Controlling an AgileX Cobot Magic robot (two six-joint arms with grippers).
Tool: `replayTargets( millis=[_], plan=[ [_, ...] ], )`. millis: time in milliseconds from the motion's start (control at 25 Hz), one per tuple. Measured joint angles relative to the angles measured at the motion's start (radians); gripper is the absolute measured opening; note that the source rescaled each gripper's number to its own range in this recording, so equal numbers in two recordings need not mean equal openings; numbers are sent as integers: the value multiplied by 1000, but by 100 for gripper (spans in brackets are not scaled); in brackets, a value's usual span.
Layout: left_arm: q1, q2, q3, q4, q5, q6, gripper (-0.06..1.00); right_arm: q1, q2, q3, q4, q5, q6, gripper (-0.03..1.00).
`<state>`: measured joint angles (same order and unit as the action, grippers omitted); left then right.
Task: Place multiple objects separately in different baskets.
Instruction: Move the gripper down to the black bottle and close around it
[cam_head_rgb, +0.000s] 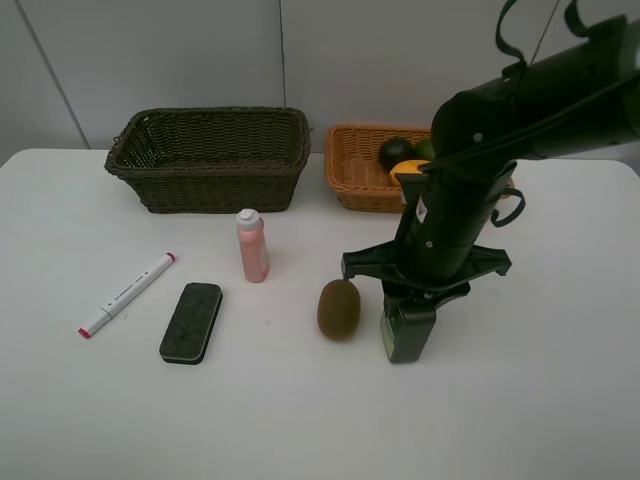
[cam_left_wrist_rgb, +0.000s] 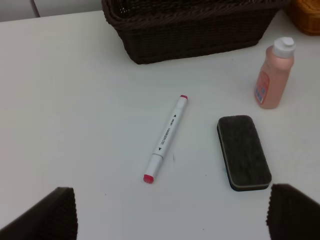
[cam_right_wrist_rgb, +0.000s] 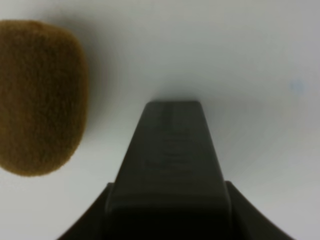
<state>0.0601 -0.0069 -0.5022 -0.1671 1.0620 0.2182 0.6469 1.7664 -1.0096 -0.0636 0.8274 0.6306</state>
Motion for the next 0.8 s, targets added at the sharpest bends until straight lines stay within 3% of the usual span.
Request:
replayTargets(
  millis=[800],
  plan=[
    [0, 0, 0, 0, 0, 0, 100, 0, 0, 0, -10, 6, 0, 1]
  ],
)
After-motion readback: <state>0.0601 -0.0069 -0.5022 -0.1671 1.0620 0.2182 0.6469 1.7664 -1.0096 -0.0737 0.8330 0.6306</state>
